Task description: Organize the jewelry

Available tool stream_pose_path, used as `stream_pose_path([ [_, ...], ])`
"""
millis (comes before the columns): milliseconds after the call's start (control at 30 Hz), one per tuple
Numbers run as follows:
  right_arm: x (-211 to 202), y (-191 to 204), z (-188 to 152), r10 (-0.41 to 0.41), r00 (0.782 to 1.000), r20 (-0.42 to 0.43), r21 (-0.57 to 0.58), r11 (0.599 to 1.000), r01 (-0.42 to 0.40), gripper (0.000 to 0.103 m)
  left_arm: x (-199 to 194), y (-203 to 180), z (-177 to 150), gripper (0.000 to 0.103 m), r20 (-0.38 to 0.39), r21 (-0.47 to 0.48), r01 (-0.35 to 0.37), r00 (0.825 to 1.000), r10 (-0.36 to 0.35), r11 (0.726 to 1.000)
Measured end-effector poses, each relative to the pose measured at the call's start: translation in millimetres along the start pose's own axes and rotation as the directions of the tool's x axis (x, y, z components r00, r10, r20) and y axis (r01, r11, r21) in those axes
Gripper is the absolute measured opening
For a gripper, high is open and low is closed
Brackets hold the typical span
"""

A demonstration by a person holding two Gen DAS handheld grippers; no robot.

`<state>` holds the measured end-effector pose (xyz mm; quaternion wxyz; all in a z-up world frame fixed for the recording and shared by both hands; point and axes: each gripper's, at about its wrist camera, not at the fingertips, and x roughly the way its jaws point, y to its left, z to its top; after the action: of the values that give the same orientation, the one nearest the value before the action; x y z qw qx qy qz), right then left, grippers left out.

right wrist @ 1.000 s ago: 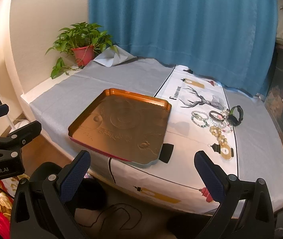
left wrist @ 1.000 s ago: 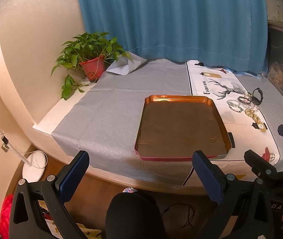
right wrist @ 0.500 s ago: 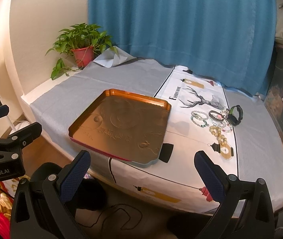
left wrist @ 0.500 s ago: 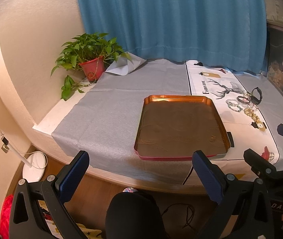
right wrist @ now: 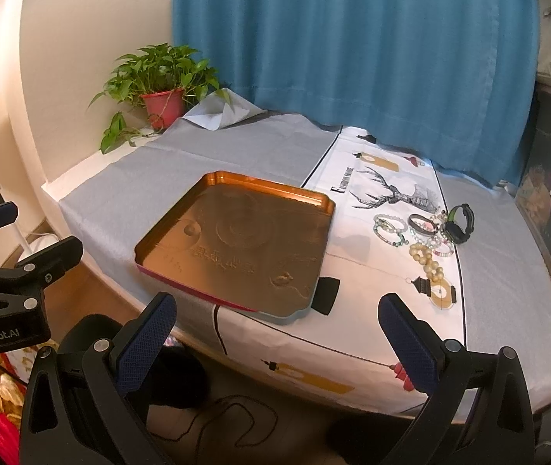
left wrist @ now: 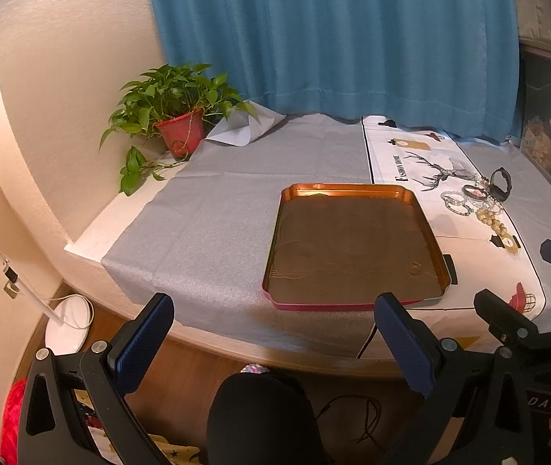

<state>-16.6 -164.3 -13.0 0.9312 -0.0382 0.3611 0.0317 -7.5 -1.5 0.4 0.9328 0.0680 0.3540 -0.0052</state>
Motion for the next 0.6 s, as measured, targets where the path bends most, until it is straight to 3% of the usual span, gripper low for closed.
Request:
stream_pose_path([
  [600,-0.8,-0.1,0.7,0.003,1.000,-0.001,-0.001,1.000,-0.003,0.103,-0.2,-0.4,-0.4,0.103,0.000,0.003,-0.003,1.000,0.003,1.000],
])
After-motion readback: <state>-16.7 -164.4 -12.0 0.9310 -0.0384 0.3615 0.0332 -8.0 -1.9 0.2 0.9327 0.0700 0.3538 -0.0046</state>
